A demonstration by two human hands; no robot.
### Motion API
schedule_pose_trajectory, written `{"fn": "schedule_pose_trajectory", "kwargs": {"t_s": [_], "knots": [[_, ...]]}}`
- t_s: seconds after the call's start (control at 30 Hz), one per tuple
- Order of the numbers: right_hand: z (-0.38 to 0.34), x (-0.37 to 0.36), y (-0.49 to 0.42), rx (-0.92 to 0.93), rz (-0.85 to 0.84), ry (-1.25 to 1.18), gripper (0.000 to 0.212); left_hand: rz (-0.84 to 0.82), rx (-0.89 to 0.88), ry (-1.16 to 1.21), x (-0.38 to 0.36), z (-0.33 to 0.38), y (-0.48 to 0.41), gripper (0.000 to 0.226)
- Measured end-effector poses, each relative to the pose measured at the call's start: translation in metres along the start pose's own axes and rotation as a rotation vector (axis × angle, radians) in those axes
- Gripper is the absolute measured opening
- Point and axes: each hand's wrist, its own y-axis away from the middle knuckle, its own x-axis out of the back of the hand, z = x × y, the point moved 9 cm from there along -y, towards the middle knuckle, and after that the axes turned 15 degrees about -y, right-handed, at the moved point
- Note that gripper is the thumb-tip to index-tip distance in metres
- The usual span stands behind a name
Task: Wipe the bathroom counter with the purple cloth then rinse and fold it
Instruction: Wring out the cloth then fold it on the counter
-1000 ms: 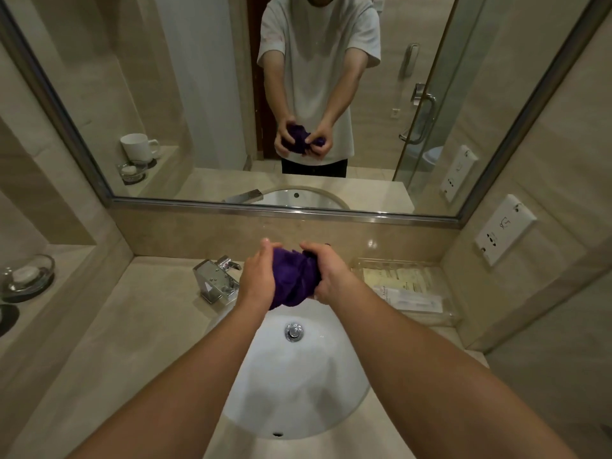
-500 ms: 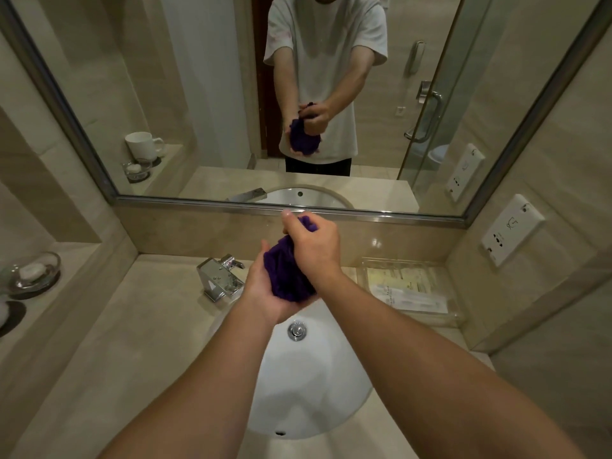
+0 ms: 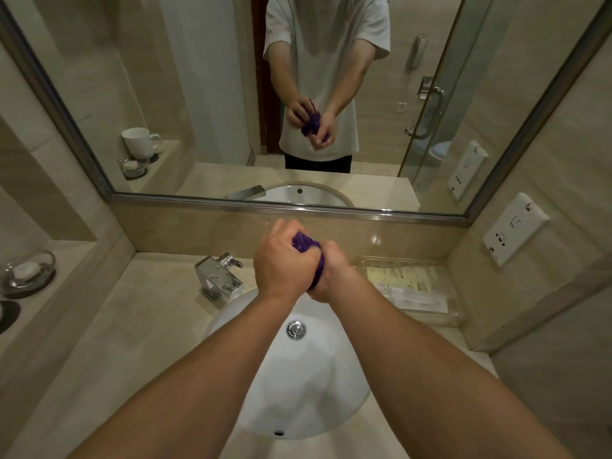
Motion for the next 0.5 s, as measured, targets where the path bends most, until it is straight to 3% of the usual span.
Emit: {"fn": "schedule_pose_trajectory", "kwargs": {"t_s": [0.03, 0.17, 0.23, 0.3, 0.4, 0.5], "knots": [[-0.001, 0.000, 0.005, -0.018, -0.019, 0.061, 0.010, 0.018, -0.153, -0.059, 0.001, 0.011, 0.002, 0.003], [-0.001, 0.003, 0.020, -0.087, -0.134, 0.341, 0.026, 0.044, -0.699, -0.146, 0.001, 0.042, 0.026, 0.009], [-0.001, 0.004, 0.027, -0.052, -0.171, 0.402, 0.030, 0.024, -0.860, -0.188, -0.001, 0.045, 0.039, 0.008], [0.002, 0.002, 0.029, -0.052, -0.173, 0.397, 0.031, -0.009, -0.903, -0.241, -0.005, 0.040, 0.040, 0.011], [0.011, -0.009, 0.029, -0.082, -0.201, 0.279, 0.025, -0.115, -0.656, -0.205, -0.010, 0.019, 0.017, 0.013], [0.000, -0.007, 0.007, 0.116, -0.095, -0.060, 0.031, -0.124, -0.047, -0.065, -0.007, -0.030, -0.007, 0.008]]}}
